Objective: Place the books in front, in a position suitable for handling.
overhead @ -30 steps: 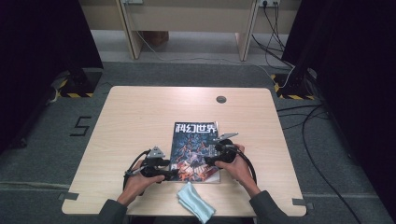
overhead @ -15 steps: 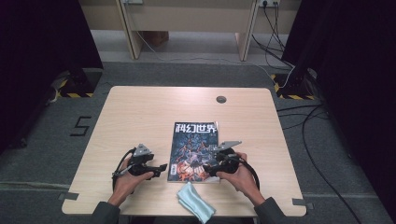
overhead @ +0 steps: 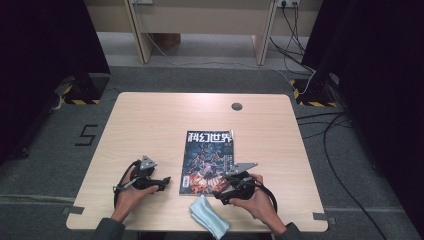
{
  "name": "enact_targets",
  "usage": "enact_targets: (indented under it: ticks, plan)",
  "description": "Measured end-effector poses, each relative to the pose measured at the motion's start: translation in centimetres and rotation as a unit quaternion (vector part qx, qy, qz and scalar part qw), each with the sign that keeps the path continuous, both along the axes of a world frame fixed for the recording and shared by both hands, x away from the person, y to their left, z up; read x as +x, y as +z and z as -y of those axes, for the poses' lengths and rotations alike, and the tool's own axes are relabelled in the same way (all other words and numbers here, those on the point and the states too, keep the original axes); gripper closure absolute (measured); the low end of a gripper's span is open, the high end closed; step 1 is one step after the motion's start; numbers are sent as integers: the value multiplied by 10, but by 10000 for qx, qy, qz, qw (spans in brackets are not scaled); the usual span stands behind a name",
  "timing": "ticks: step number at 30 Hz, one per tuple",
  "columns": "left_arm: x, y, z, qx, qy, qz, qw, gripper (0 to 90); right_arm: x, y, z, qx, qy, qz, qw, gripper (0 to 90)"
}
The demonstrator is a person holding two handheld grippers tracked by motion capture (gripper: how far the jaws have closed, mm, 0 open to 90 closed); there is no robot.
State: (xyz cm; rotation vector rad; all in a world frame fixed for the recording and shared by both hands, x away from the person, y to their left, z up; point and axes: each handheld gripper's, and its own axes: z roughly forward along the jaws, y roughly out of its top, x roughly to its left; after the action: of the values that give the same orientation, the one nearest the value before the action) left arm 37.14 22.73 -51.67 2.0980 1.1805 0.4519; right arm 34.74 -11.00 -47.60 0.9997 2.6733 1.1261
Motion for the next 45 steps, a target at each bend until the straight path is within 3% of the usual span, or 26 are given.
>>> enact_targets:
  ticks: [13, 21, 30, 45]
  plan:
    - [0, -1, -2, -42, -27, 60, 10000, 156, -22, -4, -17, -49, 477, -46, 9988, 265]
    - [1, -2, -3, -64, -34, 85, 9999, 154, -36, -10, -25, -112, 776, -201, 9967, 361]
    - [1, -2, -3, -47, -40, 88, 9999, 153, -38, -21, -29, -338, 950, -369, 9942, 480]
    - [1, -3, -4, -86, -32, 143, 9999, 153, -42, -22, -32, -392, 1205, -204, 9917, 689]
